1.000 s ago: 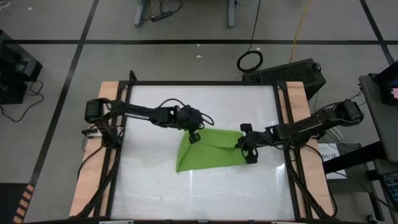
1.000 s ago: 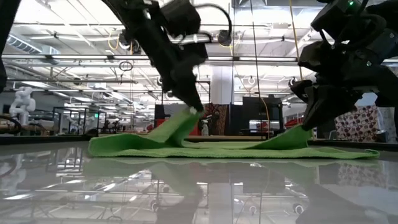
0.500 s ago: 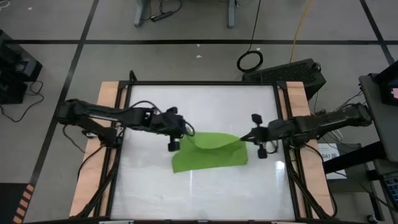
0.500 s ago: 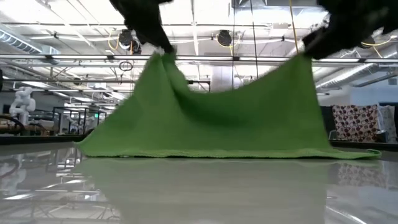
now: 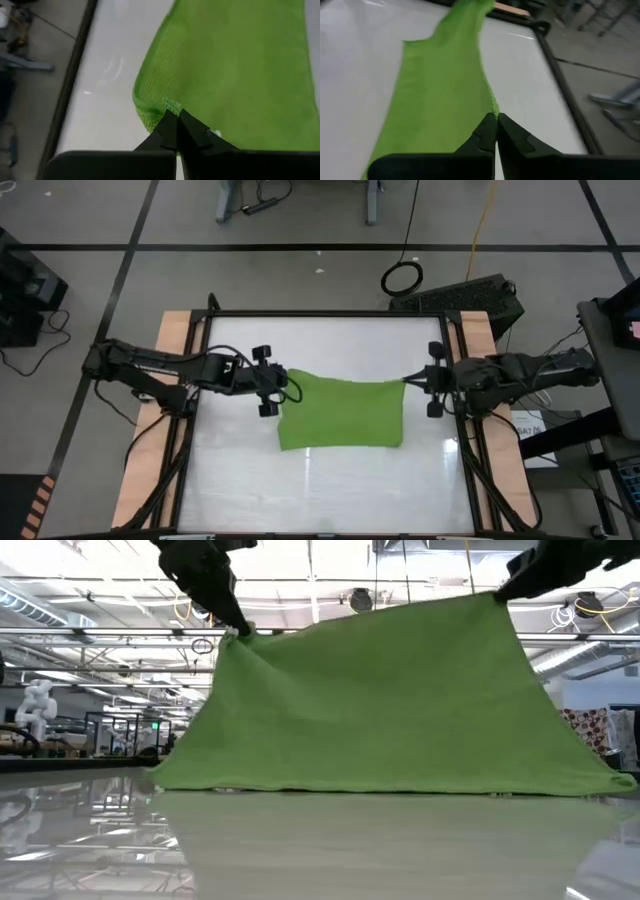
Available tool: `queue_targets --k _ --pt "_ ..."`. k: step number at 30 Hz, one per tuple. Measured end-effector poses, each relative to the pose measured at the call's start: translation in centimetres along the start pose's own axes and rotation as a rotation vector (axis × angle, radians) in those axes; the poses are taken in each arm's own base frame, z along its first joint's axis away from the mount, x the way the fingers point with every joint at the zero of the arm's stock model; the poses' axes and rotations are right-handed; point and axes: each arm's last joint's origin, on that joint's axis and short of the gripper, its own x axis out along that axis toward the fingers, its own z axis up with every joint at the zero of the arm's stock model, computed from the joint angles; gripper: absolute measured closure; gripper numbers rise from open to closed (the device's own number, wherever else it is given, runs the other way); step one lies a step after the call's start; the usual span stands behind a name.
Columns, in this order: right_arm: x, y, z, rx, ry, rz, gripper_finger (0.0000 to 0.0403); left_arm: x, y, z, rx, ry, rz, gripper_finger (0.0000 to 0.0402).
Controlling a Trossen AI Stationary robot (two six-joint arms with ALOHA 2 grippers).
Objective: Roll towel
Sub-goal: Fold the green towel
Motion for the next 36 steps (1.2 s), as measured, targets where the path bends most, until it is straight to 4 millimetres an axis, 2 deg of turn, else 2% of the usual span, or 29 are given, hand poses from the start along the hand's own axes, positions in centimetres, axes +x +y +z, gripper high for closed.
queue_targets --k 9,15,18,23,27,31,36 --pt "0.2 -1.1 -1.2 -0.022 0.132 -0.111 0.0403 0.6 1.1 -0.1 0.050 0.009 0.051 0.0400" --pt "1.2 -1.1 -1.3 -0.033 0.181 -0.061 0.0403 3.1 0.1 -1.5 0.185 0.083 0.042 0.0400" --pt "2.4 -0.8 -1.4 -0.043 0.232 -0.006 0.0403 4.8 -0.9 -2.7 0.255 0.162 0.002 0.0400" --pt "4.5 -0.2 -1.7 -0.079 0.332 0.043 0.0403 6.6 -2.1 -3.5 0.330 0.228 0.013 0.0400" --pt "5.5 0.0 -1.9 -0.097 0.386 0.032 0.0403 6.6 -1.8 -3.4 0.363 0.236 0.144 0.0400" --pt "5.9 -0.5 -2.0 -0.091 0.412 -0.052 0.0403 6.5 -1.4 -3.2 0.454 0.265 0.294 0.0400" --pt "6.0 -1.1 -2.1 -0.073 0.425 -0.099 0.0403 6.4 -1.0 -2.8 0.532 0.271 0.324 0.0400"
